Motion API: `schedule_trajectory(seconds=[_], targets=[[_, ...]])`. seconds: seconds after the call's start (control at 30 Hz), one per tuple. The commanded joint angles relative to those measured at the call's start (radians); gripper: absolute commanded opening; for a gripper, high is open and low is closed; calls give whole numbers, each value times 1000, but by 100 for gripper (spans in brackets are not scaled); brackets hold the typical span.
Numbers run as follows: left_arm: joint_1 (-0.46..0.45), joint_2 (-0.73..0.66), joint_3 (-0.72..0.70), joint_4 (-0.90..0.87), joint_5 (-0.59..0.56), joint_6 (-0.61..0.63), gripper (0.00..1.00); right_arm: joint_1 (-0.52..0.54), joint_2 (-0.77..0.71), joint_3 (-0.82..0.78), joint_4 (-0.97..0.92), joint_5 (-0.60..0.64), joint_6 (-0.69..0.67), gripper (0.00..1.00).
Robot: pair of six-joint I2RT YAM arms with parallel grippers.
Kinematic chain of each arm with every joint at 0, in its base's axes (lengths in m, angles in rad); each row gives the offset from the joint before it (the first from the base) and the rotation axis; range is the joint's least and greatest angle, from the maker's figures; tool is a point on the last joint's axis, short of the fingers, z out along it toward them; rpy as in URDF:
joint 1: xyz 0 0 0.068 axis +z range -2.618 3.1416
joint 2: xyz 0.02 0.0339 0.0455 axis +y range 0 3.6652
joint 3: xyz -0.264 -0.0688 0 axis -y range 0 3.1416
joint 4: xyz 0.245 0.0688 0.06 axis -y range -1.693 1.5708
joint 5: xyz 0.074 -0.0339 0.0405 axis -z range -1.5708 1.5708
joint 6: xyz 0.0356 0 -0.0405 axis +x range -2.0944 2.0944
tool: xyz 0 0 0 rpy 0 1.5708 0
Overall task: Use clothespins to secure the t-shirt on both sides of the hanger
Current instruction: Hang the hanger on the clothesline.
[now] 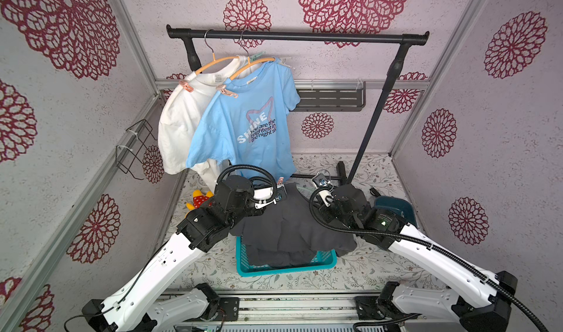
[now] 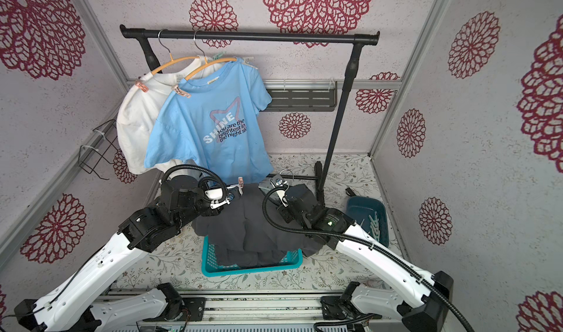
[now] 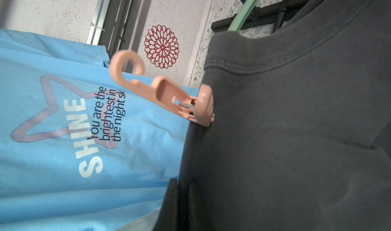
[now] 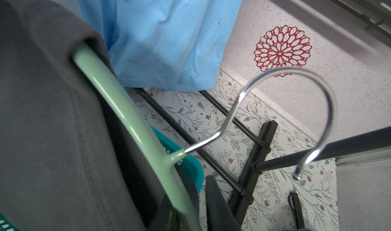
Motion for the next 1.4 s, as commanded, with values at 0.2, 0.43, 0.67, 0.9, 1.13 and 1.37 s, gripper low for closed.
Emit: schedule_trajectory(seconds=[0.2, 0.43, 0.67, 0.9, 1.13, 1.37], targets=[[-21, 27, 74, 36, -25, -136, 0, -10, -5, 5, 109, 89, -44, 0], [-23, 22, 72, 27, -12, -132, 0, -10, -56, -58, 178, 138, -85, 0], [-20, 21, 75, 5, 53, -153, 28, -10, -117, -103, 236, 172, -120, 0], [-1, 8, 110, -71, 183, -236, 71, -10, -184, -137, 285, 185, -188, 0], [65, -13, 198, -177, 350, -302, 81, -9, -275, -182, 298, 140, -298, 0], [83, 59, 389, -408, 564, -381, 90, -8, -385, -255, 303, 62, -358, 0]])
